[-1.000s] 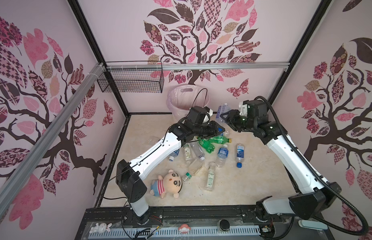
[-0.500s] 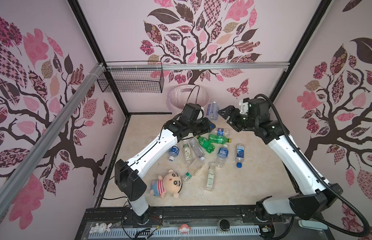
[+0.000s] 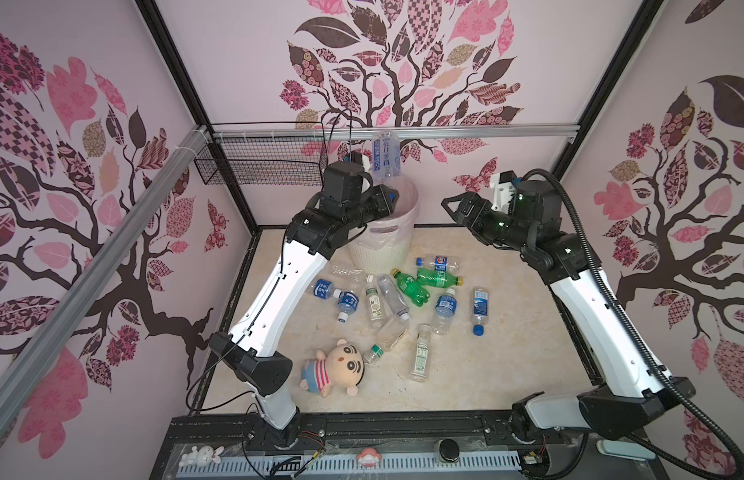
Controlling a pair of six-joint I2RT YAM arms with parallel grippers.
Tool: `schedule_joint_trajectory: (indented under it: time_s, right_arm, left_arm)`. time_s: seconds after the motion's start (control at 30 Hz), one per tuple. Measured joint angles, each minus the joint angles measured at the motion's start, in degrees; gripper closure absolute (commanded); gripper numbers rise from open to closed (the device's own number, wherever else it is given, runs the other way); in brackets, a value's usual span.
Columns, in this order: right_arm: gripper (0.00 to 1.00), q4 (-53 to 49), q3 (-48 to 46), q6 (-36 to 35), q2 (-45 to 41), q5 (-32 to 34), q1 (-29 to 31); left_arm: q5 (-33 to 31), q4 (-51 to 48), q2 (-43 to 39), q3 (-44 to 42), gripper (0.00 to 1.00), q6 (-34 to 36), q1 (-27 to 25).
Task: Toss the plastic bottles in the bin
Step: 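Lift the soda-water bottle over the bin with the left gripper while the right withdraws, then open the left gripper to drop the soda-water bottle into the bin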
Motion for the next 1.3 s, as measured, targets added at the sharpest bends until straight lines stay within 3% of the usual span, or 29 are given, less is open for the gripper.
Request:
schedule_joint_trajectory:
  time_s: [0.17, 0.57, 0.7, 0.93, 1.0, 1.3]
  right_arm:
    - [0.0, 0.24, 3.96, -5.14, 0.13, 1.16, 2.71]
    - [0.0, -0.48, 7.28, -11.65, 0.52, 3.23, 4.96]
    - [0.0, -1.84, 6.93, -11.72, 0.87, 3.39, 4.96]
    - [0.0, -3.74, 6.93, -12.68, 1.42, 3.58, 4.96]
    - [0.0, -3.74, 6.93, -12.7, 1.42, 3.56, 4.96]
    - [0.0, -3.76, 6.08, -12.41, 1.6, 3.1, 4.96]
  left_arm:
    - [-6.49, 2.93, 2.73, 7.37, 0.91, 4.98, -0.04]
    - [-18.18, 15.58, 3.3, 7.78, 0.9, 14.97, 0.0]
    - [-18.05, 16.7, 7.02, 7.48, 0.75, 13.18, 1.01]
    - [-15.63, 7.74, 19.61, 7.78, 0.07, 7.98, 3.41]
    - [-15.04, 5.53, 20.2, 7.76, 0.03, 8.07, 3.41]
    - [-14.93, 6.14, 12.98, 7.78, 0.03, 8.74, 1.86]
